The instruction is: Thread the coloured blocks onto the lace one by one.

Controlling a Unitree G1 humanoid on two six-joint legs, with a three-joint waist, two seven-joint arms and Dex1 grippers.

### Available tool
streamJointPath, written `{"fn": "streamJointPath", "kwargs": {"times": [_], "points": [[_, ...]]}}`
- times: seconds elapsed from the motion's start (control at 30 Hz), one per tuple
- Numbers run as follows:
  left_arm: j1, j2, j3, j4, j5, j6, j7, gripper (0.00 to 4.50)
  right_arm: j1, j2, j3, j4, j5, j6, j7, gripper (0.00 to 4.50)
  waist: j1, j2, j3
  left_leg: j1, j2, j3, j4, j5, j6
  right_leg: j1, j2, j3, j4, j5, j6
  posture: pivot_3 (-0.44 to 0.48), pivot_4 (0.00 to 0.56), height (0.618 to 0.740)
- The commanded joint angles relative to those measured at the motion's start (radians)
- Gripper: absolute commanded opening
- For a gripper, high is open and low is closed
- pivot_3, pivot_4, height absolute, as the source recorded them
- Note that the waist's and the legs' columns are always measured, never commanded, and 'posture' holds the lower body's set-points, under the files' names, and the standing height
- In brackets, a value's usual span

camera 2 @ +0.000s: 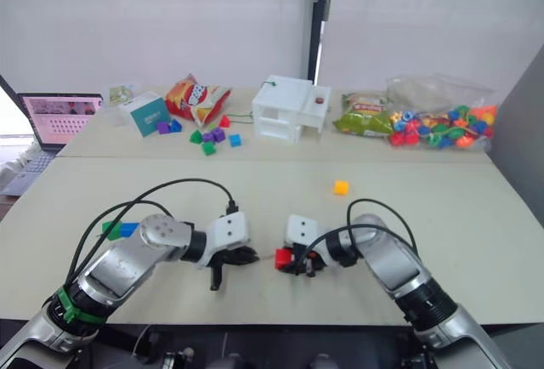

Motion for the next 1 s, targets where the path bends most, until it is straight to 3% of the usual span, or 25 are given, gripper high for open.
{"fn": "streamJointPath", "kwargs": {"times": [0.03,1.0], "points": [[-0.024,-0.004,-0.015,-0.033,-0.005,0.017,-0.019,0.0,-0.008,0.011,-0.003,-0.028,0.002,0.01,-0.009,1.18,0.0,0.0,0.0,0.0,0.0,0.0,0.0,0.0,0.0,0.0,0.0,0.0,0.0,0.0,0.0,0.0,0.15,0.74],[-0.107,-0.13,-0.064,0.053,0.005,-0.05,-0.069,0.0,0.024,0.002,-0.005,-0.099,0.012,0.07,-0.032,1.18,0.011,0.0,0.0,0.0,-0.001,0.0,0.001,0.0,0.0,0.002,0.0,-0.001,0.0,0.0,0.0,0.0,0.15,0.74]]}}
